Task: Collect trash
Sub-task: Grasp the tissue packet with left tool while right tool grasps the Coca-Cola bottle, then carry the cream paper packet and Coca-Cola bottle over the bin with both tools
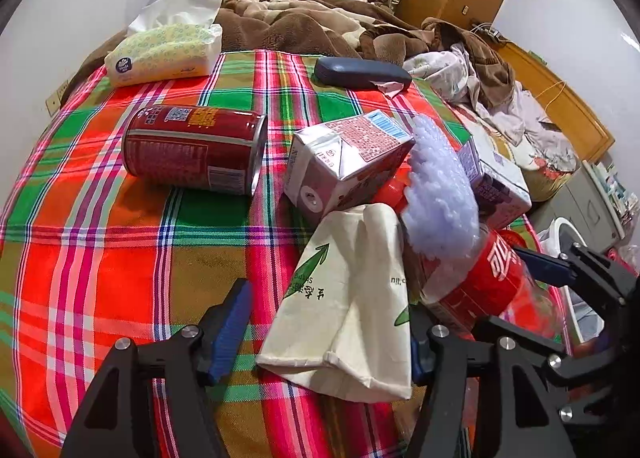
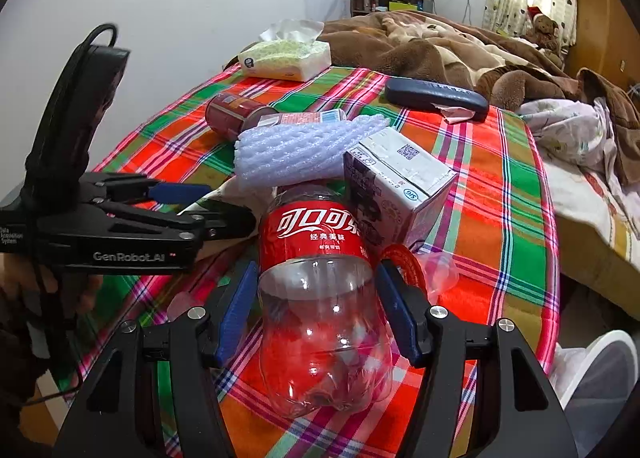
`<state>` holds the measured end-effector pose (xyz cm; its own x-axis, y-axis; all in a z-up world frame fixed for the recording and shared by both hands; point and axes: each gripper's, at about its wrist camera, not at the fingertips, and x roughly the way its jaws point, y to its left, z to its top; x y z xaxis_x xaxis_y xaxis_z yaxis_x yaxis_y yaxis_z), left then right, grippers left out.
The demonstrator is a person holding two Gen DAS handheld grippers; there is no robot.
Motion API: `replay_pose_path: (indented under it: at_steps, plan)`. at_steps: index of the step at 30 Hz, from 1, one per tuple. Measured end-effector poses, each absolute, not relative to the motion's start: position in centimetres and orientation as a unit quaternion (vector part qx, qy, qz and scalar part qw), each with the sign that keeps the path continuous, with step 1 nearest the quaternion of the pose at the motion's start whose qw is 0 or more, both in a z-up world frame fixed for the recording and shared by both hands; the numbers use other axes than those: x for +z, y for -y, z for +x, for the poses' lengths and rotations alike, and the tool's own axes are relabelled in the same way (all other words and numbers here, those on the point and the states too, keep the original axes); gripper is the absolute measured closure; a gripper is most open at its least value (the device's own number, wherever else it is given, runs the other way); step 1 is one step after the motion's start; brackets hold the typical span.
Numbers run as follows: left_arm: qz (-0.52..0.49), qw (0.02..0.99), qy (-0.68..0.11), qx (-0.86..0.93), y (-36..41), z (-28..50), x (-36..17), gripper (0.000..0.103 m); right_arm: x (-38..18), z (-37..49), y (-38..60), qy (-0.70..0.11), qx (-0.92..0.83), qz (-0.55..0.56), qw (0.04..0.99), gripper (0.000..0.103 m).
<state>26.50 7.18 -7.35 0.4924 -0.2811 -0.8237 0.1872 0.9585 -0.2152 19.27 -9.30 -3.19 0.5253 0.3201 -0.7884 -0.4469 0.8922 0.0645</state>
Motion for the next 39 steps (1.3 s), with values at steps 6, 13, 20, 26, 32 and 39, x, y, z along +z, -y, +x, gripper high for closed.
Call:
replay_pose_path:
  at_steps: [6, 13, 20, 26, 32, 39]
  plan:
    - [-0.049, 0.864, -0.483, -0.135, -7.0, 26.2, -7.2, 0.052, -3.3, 19.0, 9.7, -0.434, 0.219, -0.062, 0.872, 0.041]
    - [-0.057, 0.869, -0.475, -0.127, -7.6, 25.3, -6.7, 0.062, -3.3, 18.8, 10.2, -0.433, 0.212, -0.040, 0.875, 0.041]
    - [-0.067, 0.874, -0.465, -0.122, -8.4, 23.6, -6.0, 0.065, -3.1, 18.0, 10.8, -0.428, 0.216, -0.017, 0.877, 0.042]
    - [-0.073, 0.877, -0.460, -0.119, -8.9, 21.7, -5.7, 0.065, -3.0, 16.6, 11.5, -0.427, 0.215, -0.006, 0.878, 0.042]
    - [-0.080, 0.880, -0.454, -0.117, -9.2, 20.0, -5.3, 0.065, -2.5, 15.1, 13.0, -0.417, 0.212, 0.020, 0.884, 0.042]
    - [-0.079, 0.888, -0.434, -0.127, -8.5, 18.3, -3.4, 0.065, -1.8, 14.0, 14.5, -0.402, 0.203, 0.044, 0.892, 0.042]
